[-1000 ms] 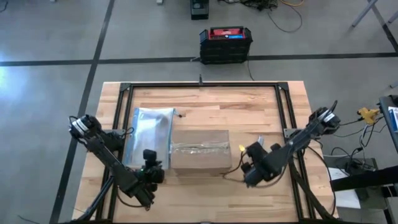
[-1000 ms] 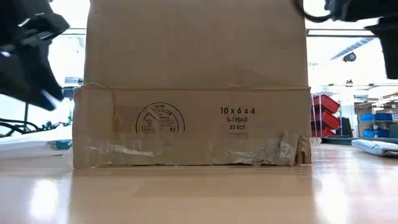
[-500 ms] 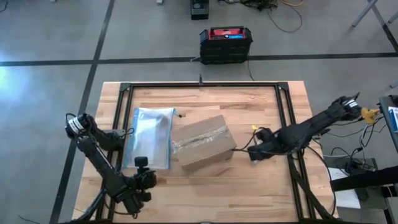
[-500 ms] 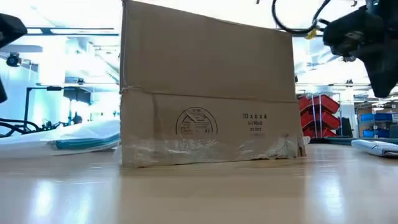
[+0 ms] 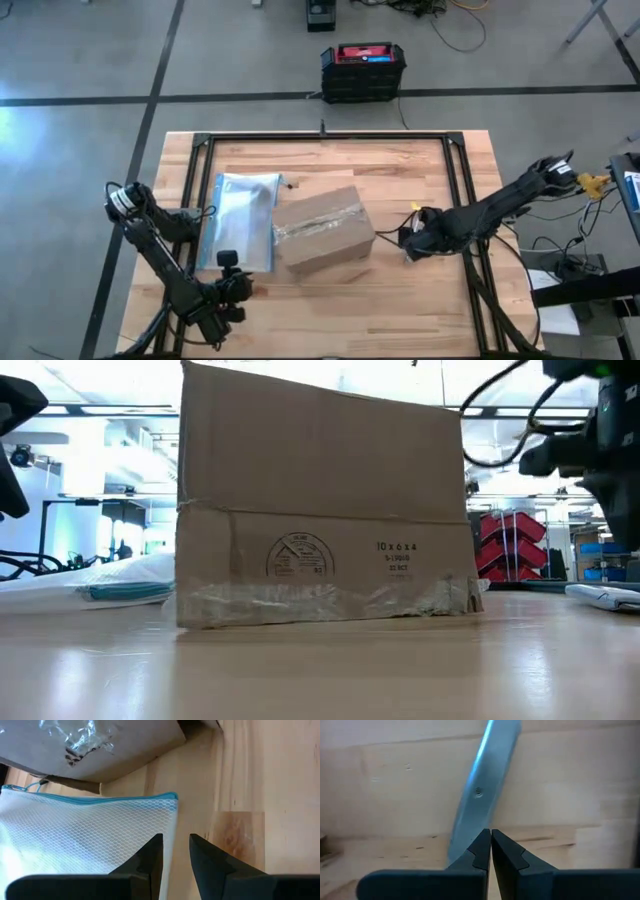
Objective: Unpack boxes
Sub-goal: Break down the cardboard box until it is fully flat
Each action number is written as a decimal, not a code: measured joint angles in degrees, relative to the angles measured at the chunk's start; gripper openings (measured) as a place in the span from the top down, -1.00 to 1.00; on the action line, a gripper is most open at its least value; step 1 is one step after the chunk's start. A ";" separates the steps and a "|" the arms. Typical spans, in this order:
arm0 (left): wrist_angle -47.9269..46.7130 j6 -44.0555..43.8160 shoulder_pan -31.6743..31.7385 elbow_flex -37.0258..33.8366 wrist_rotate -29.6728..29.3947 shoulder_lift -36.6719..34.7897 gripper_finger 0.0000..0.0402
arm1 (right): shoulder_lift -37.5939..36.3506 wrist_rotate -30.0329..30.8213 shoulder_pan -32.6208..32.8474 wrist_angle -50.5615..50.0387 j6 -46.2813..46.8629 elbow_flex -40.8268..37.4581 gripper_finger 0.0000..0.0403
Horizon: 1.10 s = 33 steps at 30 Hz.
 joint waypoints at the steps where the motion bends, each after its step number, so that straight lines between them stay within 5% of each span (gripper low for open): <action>1: 0.20 -0.42 0.00 -0.02 -0.14 0.00 0.60 | 1.02 0.00 -0.09 0.76 0.50 -0.01 1.00; 6: 2.63 -1.73 -0.16 -0.16 -0.90 0.00 0.60 | 5.50 -1.32 -1.79 4.86 -0.58 -0.01 0.86; 15: 3.76 -1.66 -0.22 -0.39 -1.17 0.00 0.60 | 6.84 -3.32 -9.21 5.63 -3.09 -0.25 0.12; 20: 4.69 -1.71 -0.22 -0.39 -2.10 0.00 0.60 | 8.00 -6.23 -12.51 9.84 -3.79 -1.79 -0.13; 24: 4.87 -1.71 -0.22 -0.39 -2.15 0.00 0.60 | 8.70 -7.89 -13.56 11.62 -4.01 -3.54 -0.13; 33: 5.17 -1.71 -0.22 -0.40 -3.06 0.00 0.60 | 8.77 -9.11 -13.58 12.42 -3.99 -5.04 0.20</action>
